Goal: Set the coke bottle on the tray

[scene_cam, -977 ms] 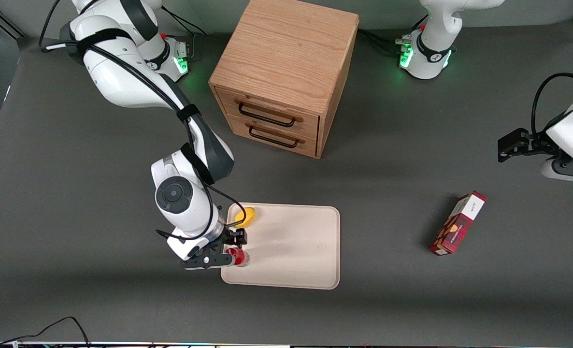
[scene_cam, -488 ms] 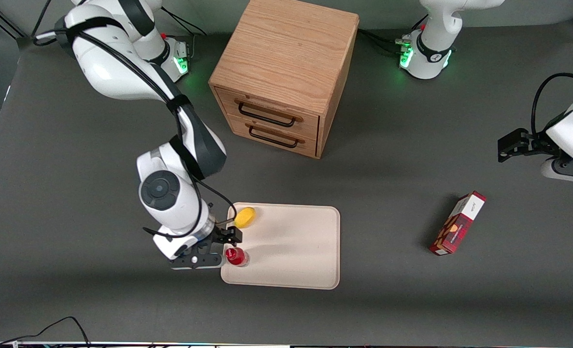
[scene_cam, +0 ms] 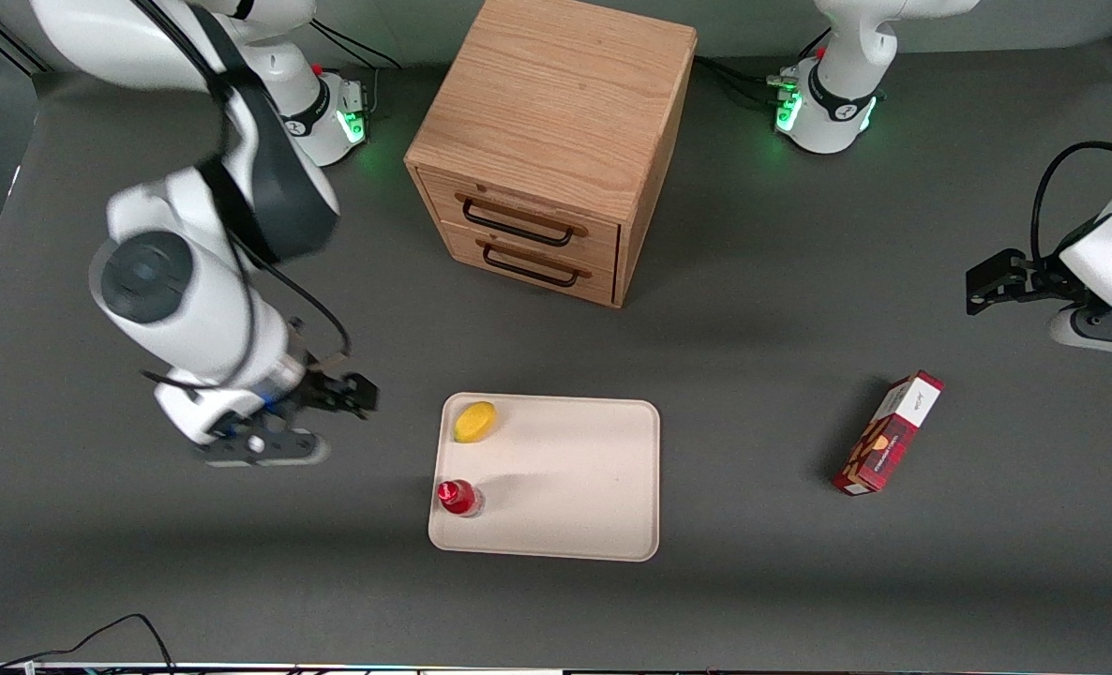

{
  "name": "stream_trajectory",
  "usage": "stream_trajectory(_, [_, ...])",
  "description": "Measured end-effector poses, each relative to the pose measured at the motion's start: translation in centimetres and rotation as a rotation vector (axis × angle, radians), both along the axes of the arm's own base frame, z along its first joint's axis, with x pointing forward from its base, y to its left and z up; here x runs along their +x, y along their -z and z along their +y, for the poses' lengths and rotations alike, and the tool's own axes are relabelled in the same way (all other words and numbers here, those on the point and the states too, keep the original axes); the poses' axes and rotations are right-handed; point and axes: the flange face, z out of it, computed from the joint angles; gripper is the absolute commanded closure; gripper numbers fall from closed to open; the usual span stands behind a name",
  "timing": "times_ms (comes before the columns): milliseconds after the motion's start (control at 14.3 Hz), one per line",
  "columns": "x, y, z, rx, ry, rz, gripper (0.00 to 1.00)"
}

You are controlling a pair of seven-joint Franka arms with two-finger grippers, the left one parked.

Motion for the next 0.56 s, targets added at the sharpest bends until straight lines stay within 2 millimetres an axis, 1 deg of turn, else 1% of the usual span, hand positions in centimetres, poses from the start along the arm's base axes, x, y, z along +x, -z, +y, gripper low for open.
stream_trajectory(209, [-4.7,-4.9,-7.8,0.033,-0.011,0.017,0.00])
stream_trajectory(349, [-7.4,-7.2,-12.5,0.056,0.001,0.039,0.00])
stream_trajectory(419, [-8.3,-8.1,-14.2,0.060,0.017,0.043,0.00])
stream_trajectory(488, [-8.9,-8.6,-15.2,0.060,0.030,0.041,0.00])
stream_trajectory(558, [-9.2,-8.9,-15.6,0.060,0.038,0.038,0.00])
